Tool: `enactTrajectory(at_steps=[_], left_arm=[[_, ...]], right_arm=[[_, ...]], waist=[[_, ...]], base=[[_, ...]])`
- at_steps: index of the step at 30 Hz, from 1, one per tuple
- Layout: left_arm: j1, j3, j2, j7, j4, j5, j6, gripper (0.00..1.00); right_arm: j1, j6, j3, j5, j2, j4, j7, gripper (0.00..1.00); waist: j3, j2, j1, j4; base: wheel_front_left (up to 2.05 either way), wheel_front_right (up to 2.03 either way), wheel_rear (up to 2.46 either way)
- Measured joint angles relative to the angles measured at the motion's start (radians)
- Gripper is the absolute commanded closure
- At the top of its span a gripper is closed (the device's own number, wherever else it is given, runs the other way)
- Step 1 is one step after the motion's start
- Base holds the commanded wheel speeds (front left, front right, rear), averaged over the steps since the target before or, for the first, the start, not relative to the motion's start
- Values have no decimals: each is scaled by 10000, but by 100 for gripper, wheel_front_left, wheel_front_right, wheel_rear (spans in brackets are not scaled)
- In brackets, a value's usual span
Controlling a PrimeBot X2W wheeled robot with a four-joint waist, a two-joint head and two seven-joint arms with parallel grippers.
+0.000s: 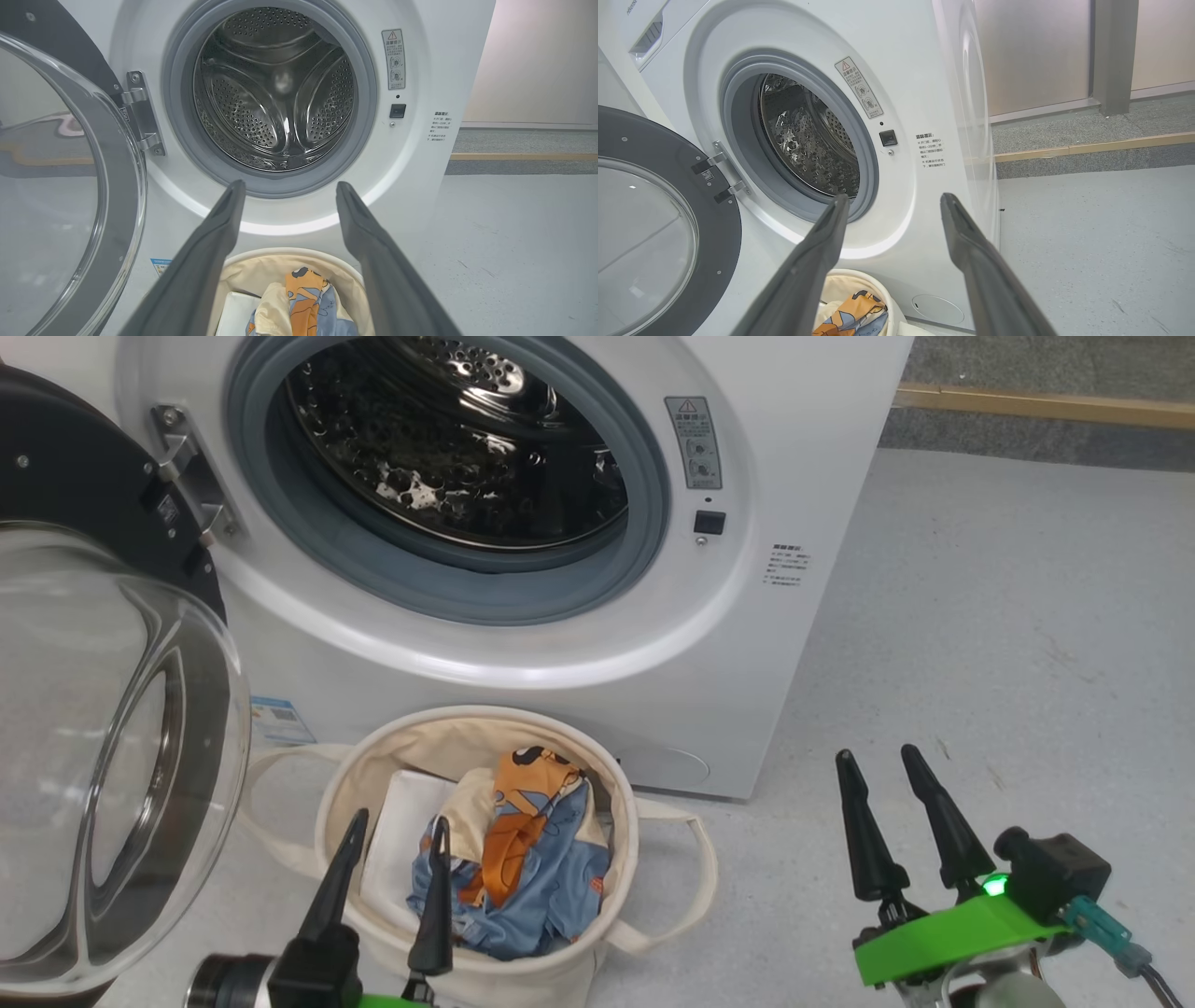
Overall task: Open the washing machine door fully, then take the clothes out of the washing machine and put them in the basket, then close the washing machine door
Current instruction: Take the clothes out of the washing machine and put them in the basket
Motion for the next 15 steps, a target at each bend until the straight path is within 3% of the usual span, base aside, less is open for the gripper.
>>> enactTrajectory(at_steps=[15], left_arm=[[-12,-52,-77,0,276,104,2,0]], right_arm=[[-2,-2,-84,-12,0,-38,0,0]], waist=[[172,0,0,6]], base=[[0,0,0]])
